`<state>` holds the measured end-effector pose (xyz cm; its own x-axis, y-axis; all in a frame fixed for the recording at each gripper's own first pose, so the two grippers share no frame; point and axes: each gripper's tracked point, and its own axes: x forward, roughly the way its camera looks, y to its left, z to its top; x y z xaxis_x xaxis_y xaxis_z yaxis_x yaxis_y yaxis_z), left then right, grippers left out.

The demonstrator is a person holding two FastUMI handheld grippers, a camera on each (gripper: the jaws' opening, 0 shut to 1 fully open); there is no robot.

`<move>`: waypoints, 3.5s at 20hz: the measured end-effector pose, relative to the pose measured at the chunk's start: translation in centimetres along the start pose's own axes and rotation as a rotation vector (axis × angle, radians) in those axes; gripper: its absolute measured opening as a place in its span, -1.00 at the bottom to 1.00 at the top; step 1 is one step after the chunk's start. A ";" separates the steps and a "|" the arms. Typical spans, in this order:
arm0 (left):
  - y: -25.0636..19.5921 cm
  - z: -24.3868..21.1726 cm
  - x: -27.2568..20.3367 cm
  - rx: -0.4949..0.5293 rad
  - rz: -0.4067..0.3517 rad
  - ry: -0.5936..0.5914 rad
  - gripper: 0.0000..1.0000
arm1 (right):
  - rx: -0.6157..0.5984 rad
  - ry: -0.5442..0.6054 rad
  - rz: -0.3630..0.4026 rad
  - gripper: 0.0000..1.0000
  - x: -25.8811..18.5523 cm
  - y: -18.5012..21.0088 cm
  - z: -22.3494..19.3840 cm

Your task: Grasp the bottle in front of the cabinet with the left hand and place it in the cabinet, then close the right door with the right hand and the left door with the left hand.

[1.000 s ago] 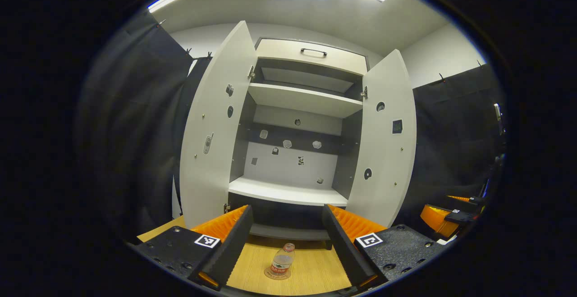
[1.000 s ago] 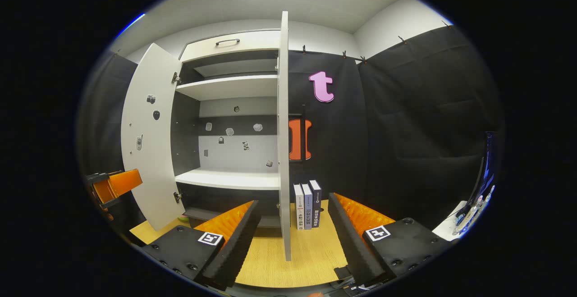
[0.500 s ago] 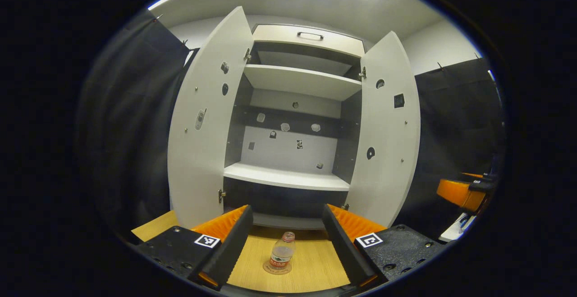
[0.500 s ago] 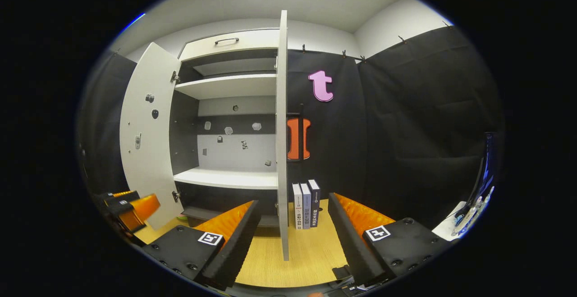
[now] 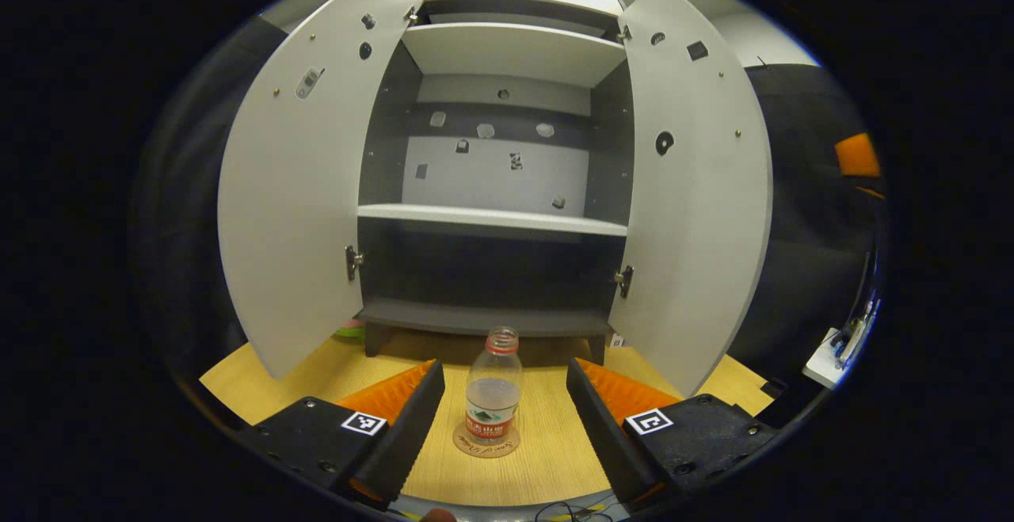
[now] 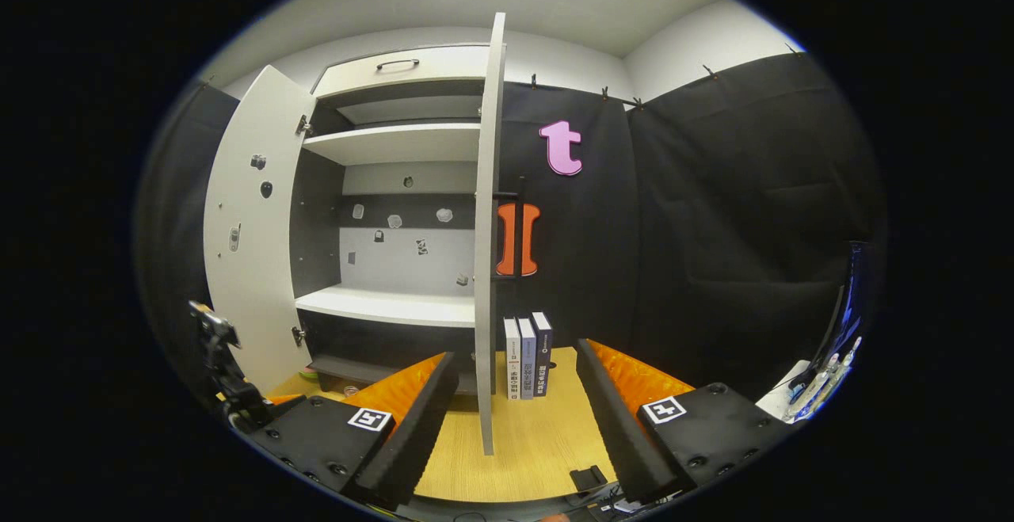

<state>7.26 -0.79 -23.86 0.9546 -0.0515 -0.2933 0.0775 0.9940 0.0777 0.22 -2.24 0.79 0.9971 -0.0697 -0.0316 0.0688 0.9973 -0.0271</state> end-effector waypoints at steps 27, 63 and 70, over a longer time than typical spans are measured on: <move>-0.4 -3.5 7.6 -0.031 -0.065 0.182 0.48 | -0.034 0.057 -0.037 0.97 1.0 -1.5 -1.7; 1.4 27.5 24.4 -0.002 -0.074 0.055 0.48 | 0.056 0.045 -0.094 0.97 3.9 -5.4 -1.9; 1.5 25.9 26.3 -0.020 -0.070 0.104 0.51 | 0.074 0.064 -0.104 0.97 4.4 -5.6 -2.6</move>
<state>39.96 -3.16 -6.79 0.9122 -0.1116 -0.3943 0.1362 0.9901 0.0348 4.13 -8.17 -1.84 0.9804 -0.1721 -0.0961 0.1766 0.9835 0.0403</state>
